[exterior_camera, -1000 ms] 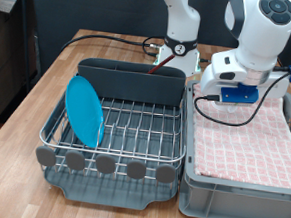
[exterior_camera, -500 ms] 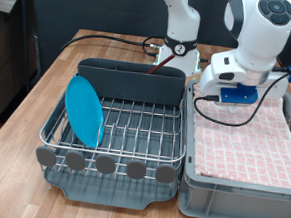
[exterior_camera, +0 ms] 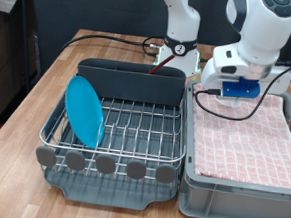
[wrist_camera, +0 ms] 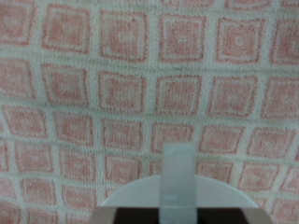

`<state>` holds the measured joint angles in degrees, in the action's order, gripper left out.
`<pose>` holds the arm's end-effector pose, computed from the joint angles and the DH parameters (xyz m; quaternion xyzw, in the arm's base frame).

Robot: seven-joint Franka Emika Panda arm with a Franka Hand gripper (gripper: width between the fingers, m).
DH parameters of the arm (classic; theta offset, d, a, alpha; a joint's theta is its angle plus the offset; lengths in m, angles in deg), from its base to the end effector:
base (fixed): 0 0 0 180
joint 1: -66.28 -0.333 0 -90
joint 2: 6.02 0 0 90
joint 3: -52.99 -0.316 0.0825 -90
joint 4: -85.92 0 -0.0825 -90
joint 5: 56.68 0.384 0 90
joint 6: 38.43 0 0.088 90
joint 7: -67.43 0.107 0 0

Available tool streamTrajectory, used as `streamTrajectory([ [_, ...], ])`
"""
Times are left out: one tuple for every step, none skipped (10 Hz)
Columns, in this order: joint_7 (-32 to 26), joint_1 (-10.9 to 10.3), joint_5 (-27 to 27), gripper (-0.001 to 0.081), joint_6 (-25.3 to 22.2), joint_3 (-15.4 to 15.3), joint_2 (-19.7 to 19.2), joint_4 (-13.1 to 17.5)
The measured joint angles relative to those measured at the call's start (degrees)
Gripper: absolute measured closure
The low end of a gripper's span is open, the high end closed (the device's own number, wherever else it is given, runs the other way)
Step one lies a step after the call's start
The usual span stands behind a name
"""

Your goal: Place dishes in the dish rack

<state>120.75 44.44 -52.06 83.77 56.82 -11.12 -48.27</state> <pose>0.4517 0.1503 0.2752 0.9336 -0.3251 -0.1366 0.0640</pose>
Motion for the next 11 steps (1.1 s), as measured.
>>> streamTrajectory([
  [0.3,0.0,-0.1,0.0736,-1.4,0.0,1.2,0.6],
  [0.7,0.0,-0.2,0.0736,-2.3,0.1,2.4,1.2],
  [1.4,0.0,-0.7,0.0736,-2.8,0.2,3.6,1.7],
  [2.5,0.0,-1.9,0.0736,-2.9,0.4,4.9,2.1],
  [3.7,0.0,-4.1,0.0736,-2.6,0.7,6.2,2.6],
  [4.0,0.1,-6.9,0.0736,-0.4,0.9,7.5,3.0],
  [4.0,0.2,-8.7,0.0736,1.6,1.1,8.4,2.7],
  [4.0,0.2,-8.0,0.0736,0.6,1.1,8.3,2.7],
  [4.0,0.2,-8.6,0.0736,0.2,1.4,7.9,3.3],
  [4.0,0.5,-10.1,0.0736,0.1,2.1,7.2,4.8],
  [4.0,0.9,-11.5,0.0736,0.0,3.0,6.2,6.7],
])
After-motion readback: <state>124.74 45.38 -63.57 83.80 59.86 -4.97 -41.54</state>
